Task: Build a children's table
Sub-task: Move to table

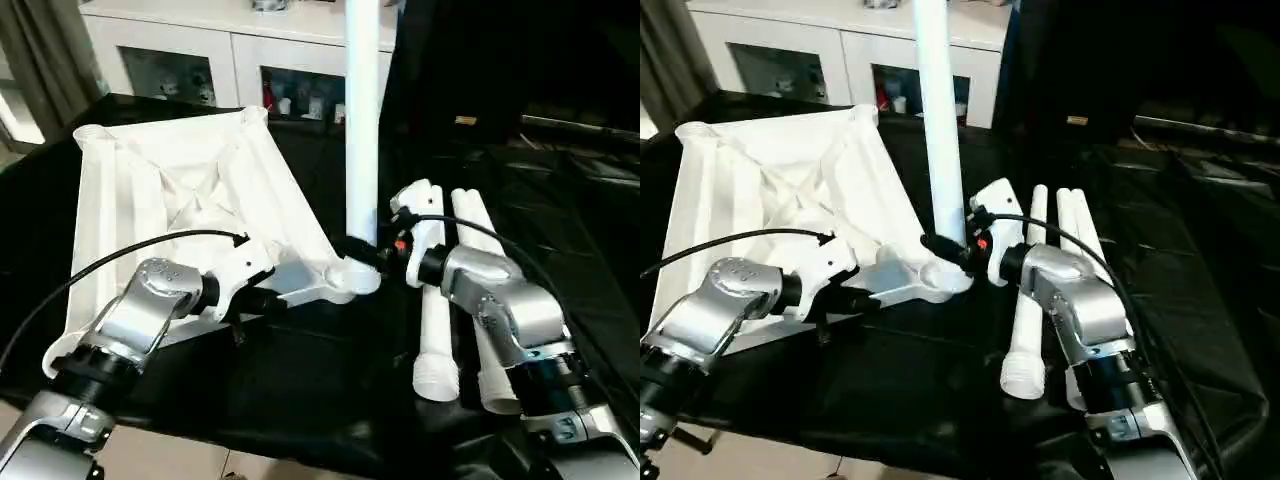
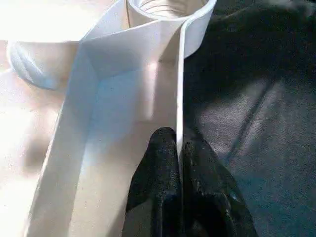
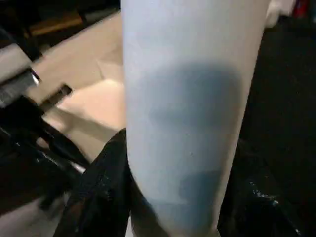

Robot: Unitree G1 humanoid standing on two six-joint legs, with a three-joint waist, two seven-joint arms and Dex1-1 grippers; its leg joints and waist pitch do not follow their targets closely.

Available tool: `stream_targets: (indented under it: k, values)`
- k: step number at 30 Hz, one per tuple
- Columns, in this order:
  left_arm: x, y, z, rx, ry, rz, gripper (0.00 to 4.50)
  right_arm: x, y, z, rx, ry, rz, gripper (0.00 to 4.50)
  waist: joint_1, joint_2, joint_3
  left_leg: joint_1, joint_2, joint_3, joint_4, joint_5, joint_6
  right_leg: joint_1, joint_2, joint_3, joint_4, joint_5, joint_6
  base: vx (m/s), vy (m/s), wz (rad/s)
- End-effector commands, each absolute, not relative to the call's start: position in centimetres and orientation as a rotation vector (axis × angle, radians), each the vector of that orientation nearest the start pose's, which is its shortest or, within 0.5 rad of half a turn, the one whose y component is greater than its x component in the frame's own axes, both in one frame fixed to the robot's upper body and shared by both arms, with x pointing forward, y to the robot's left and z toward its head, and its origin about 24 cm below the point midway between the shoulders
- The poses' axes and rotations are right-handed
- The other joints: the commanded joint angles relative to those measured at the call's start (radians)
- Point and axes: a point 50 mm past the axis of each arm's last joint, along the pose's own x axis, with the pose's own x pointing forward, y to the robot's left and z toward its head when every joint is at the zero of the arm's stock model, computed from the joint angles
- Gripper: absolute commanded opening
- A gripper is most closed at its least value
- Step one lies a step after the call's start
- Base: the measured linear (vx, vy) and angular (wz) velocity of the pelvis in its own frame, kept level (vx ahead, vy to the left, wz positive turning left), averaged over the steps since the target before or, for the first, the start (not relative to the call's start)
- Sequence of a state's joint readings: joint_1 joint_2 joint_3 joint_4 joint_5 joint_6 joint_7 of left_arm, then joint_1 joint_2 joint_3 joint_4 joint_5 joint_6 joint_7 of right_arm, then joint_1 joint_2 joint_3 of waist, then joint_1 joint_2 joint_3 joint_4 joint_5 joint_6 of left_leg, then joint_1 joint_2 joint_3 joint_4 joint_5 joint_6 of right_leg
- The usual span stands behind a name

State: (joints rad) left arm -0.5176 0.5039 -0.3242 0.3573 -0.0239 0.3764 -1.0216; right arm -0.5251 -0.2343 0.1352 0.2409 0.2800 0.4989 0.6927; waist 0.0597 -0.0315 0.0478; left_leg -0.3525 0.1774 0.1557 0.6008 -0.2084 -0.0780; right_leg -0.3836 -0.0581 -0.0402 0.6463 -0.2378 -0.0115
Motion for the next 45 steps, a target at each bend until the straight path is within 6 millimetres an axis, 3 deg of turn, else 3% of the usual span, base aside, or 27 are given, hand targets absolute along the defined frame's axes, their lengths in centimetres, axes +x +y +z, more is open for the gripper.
stream_targets:
  k: [1,6,11,23,24,27,30,31,32,33,34,36,37,41,45]
  values:
    - [31.4,15.6,6.0,0.397,0.530,-1.081,0.00,33.1,-10.1,9.1,0.027,0.276,0.876,1.89,0.005,-0.004,-0.053,-0.002,0.042,-0.003,-0.071,-0.045,0.033,0.053,-0.080,0.050,-0.074,0.002,-0.235,0.000,0.000,0.00]
    - [31.4,15.4,6.1,0.397,0.511,-1.104,0.00,33.8,-9.6,8.8,0.070,0.268,0.870,1.89,0.005,0.000,-0.055,0.000,0.045,-0.003,-0.072,-0.063,0.018,0.050,-0.082,0.051,-0.074,-0.008,-0.235,0.000,0.000,0.00]
    - [31.3,15.2,6.2,0.395,0.498,-1.121,0.00,34.5,-9.1,8.1,0.089,0.261,0.861,1.89,0.006,0.000,-0.056,-0.003,0.044,-0.002,-0.071,-0.041,0.028,0.052,-0.083,0.050,-0.069,0.044,-0.251,0.000,0.000,0.00]
    - [31.2,15.5,6.4,0.400,0.486,-1.122,0.00,34.8,-9.0,6.2,0.159,0.266,0.831,1.89,0.006,0.006,-0.054,-0.002,0.046,-0.004,-0.074,-0.070,0.028,0.053,-0.083,0.049,-0.071,0.026,-0.259,0.000,0.000,0.00]
    - [31.3,15.5,6.5,0.400,0.483,-1.116,0.00,34.8,-9.0,5.9,0.177,0.262,0.829,1.89,0.007,0.012,-0.056,-0.001,0.046,-0.004,-0.074,-0.072,0.027,0.052,-0.084,0.049,-0.070,0.030,-0.261,0.000,0.000,0.00]
    - [31.5,15.7,6.6,0.403,0.474,-1.100,0.00,34.4,-8.9,5.2,0.215,0.251,0.829,1.89,0.007,0.019,-0.055,-0.002,0.047,-0.006,-0.075,-0.083,0.022,0.052,-0.084,0.049,-0.071,0.039,-0.269,0.000,0.000,0.00]
    - [31.7,15.8,6.8,0.405,0.466,-1.090,0.00,34.1,-8.9,4.7,0.247,0.233,0.834,1.89,0.008,0.020,-0.055,-0.001,0.047,-0.006,-0.076,-0.096,0.021,0.052,-0.083,0.048,-0.072,0.038,-0.274,0.000,0.000,0.00]
    - [31.8,15.8,6.9,0.408,0.462,-1.083,0.00,33.7,-9.1,4.3,0.256,0.207,0.819,1.89,0.008,0.035,-0.055,0.001,0.047,-0.008,-0.076,-0.108,0.016,0.051,-0.083,0.048,-0.072,0.033,-0.274,0.000,0.000,0.00]
    - [31.9,15.8,6.9,0.408,0.462,-1.082,0.00,33.7,-9.1,4.3,0.257,0.206,0.818,1.89,0.007,0.028,-0.056,0.001,0.047,-0.005,-0.076,-0.112,0.018,0.051,-0.084,0.049,-0.074,0.038,-0.274,0.000,0.000,0.00]
    - [32.0,15.9,6.9,0.410,0.460,-1.078,0.00,33.5,-9.2,3.9,0.254,0.191,0.810,1.89,0.008,0.034,-0.055,-0.001,0.046,-0.007,-0.076,-0.116,0.016,0.053,-0.083,0.049,-0.073,0.039,-0.275,0.000,0.000,0.00]
    - [32.0,15.9,6.9,0.411,0.460,-1.077,0.00,33.4,-9.2,3.8,0.251,0.186,0.806,1.89,0.007,0.029,-0.055,0.000,0.047,-0.006,-0.076,-0.120,0.018,0.052,-0.083,0.048,-0.075,0.036,-0.277,0.000,0.000,0.00]
    - [32.0,15.9,6.9,0.413,0.458,-1.076,0.00,33.1,-9.3,3.5,0.236,0.176,0.799,1.89,0.008,0.033,-0.054,-0.001,0.046,-0.007,-0.077,-0.126,0.020,0.053,-0.084,0.048,-0.078,0.007,-0.275,0.000,0.000,0.00]
    - [32.1,15.8,6.9,0.415,0.454,-1.073,0.00,32.6,-9.4,2.8,0.190,0.151,0.790,1.89,0.008,0.039,-0.054,-0.001,0.046,-0.007,-0.077,-0.130,0.018,0.051,-0.084,0.048,-0.078,-0.002,-0.274,0.000,0.000,0.00]
    - [32.2,15.6,6.9,0.414,0.449,-1.072,0.00,31.6,-9.6,1.7,0.125,0.104,0.750,1.88,0.010,0.041,-0.052,-0.003,0.048,-0.008,-0.079,-0.131,0.022,0.048,-0.084,0.048,-0.079,0.003,-0.273,0.000,0.000,0.00]
    - [32.2,15.6,6.9,0.415,0.448,-1.068,0.00,31.2,-9.7,1.3,0.092,0.081,0.727,1.88,0.009,0.040,-0.049,-0.001,0.048,-0.009,-0.083,-0.165,0.020,0.047,-0.084,0.049,-0.085,-0.060,-0.264,0.000,0.000,0.00]
